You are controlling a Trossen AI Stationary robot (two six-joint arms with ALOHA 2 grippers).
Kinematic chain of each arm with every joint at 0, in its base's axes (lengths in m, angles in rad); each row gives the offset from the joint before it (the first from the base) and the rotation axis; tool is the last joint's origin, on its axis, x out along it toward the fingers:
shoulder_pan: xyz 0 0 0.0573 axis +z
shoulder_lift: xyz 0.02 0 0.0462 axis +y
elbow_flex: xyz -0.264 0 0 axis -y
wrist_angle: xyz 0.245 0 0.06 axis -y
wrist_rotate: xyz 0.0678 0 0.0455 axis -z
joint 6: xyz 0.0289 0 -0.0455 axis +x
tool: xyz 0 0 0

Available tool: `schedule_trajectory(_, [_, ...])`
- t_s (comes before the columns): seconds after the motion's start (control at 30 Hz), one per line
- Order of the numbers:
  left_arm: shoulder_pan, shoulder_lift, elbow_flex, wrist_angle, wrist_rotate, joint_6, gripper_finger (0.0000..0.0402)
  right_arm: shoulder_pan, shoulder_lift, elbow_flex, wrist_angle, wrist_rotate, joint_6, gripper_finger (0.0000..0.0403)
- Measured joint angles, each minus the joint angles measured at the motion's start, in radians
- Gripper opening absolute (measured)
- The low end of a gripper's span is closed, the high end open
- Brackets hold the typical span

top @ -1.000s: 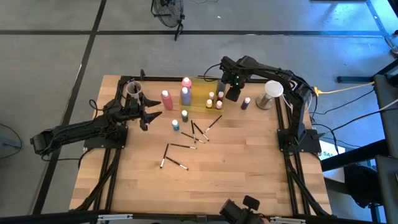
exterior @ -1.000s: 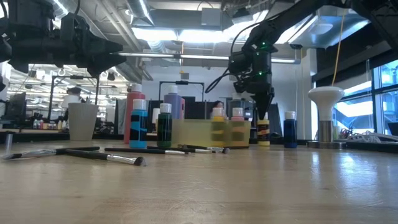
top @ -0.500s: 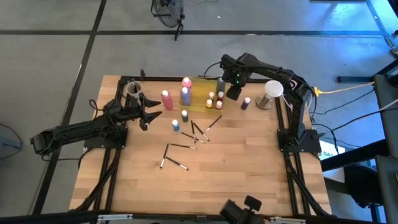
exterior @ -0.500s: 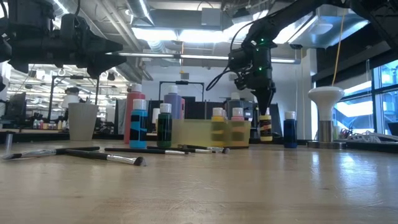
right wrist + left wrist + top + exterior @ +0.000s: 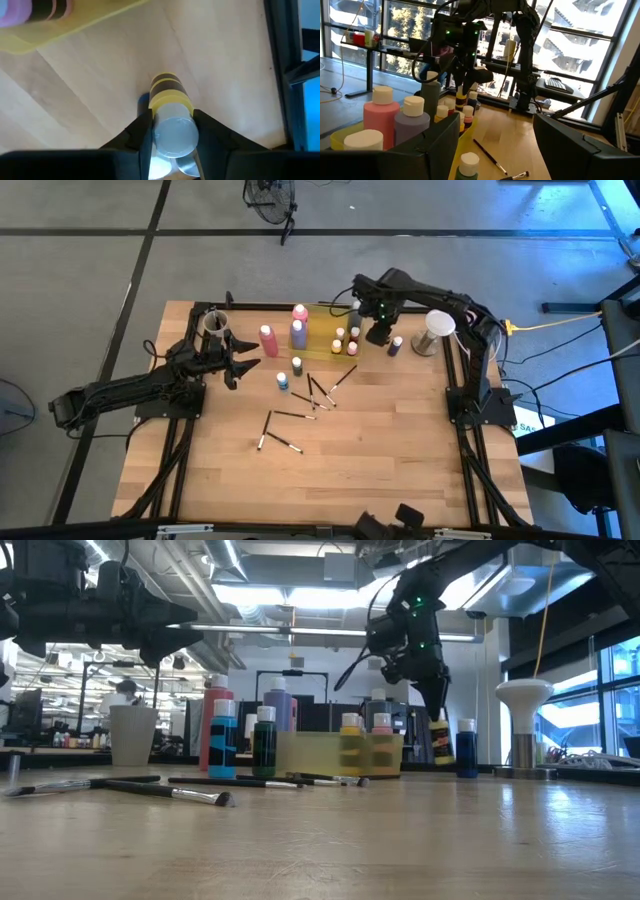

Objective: Pick & Place Paint Supplies
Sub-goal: Put the small light yellow paint bottle into the yellow bin

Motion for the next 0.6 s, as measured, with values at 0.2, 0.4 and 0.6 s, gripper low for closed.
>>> schedule_trajectory(0.2, [0.0,0.0,0.0,0.0,0.0,0.0,0.0249,0.057,0.0,0.097,-0.045,0.032,0.024,0.0118])
schedule_trajectory(0.4, [0.0,0.0,0.0,-0.008,0.017,-0.003,0.0249,0.111,-0.002,0.252,-0.131,0.055,0.046,0.0118])
schedule_trajectory(0.6, [0.0,0.0,0.0,-0.041,0.045,-0.002,0.0249,0.165,-0.002,0.392,-0.227,0.149,0.095,0.0118])
